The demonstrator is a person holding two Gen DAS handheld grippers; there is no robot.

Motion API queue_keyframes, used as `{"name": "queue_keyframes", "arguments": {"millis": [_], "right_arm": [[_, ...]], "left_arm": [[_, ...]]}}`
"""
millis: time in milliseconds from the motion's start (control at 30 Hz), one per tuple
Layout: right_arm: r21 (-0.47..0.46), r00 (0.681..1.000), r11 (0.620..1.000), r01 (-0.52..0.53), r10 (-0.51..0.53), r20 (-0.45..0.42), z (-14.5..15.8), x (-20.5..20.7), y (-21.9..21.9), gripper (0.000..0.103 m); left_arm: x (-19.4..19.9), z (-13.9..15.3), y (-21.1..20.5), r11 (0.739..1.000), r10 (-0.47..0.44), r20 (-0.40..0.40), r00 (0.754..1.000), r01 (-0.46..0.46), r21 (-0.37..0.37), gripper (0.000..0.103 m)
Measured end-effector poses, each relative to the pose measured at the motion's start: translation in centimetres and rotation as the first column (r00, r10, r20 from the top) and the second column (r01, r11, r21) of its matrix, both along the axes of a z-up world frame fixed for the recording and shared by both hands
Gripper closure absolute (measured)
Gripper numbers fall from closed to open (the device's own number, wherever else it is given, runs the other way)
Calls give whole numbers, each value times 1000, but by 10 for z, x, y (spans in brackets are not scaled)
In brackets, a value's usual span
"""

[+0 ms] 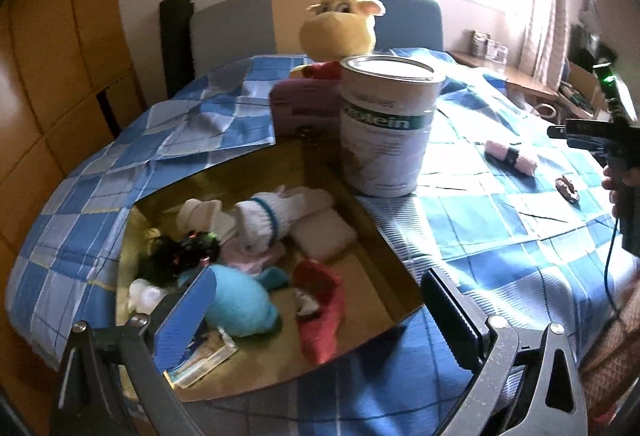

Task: Organize soft objects
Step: 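Move both grippers back to the bed toward the scrunchie and pink towel roll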

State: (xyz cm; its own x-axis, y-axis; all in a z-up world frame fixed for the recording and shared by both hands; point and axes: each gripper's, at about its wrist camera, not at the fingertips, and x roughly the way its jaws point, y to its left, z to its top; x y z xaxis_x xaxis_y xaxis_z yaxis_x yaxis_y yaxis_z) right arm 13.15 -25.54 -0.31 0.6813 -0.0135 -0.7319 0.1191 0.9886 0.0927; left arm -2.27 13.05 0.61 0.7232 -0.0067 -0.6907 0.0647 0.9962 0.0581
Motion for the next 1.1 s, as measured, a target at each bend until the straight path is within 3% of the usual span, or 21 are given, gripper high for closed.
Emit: {"name": "queue_keyframes", "arguments": {"millis": [200, 233, 300, 833, 1000, 1100], "right_arm": [[41, 970, 969, 244, -244, -10, -27, -12, -66, 44], [84, 957, 954, 289, -285, -56, -32, -11, -79, 44], [187, 939, 921, 343, -339, -56, -33, -15, -98, 44], [444, 877, 761, 472, -459, -145, -53, -33, -142, 44], [475, 869, 736, 483, -471, -154, -55, -36, -147, 44], [497, 862, 715, 492, -480, -163, -57, -37, -151, 44]], "left_arm": [[8, -2, -22, 999, -41, -16, 999, 41, 19, 0], [10, -4, -26, 998, -51, -20, 999, 51, 20, 0], [12, -6, -34, 998, -66, -30, 997, 67, 21, 0], [33, -26, -106, 972, -224, -98, 970, 229, 45, 0], [42, -34, -125, 962, -265, -127, 956, 271, 25, 0], [50, -38, -138, 949, -315, -152, 937, 315, -29, 0]]}}
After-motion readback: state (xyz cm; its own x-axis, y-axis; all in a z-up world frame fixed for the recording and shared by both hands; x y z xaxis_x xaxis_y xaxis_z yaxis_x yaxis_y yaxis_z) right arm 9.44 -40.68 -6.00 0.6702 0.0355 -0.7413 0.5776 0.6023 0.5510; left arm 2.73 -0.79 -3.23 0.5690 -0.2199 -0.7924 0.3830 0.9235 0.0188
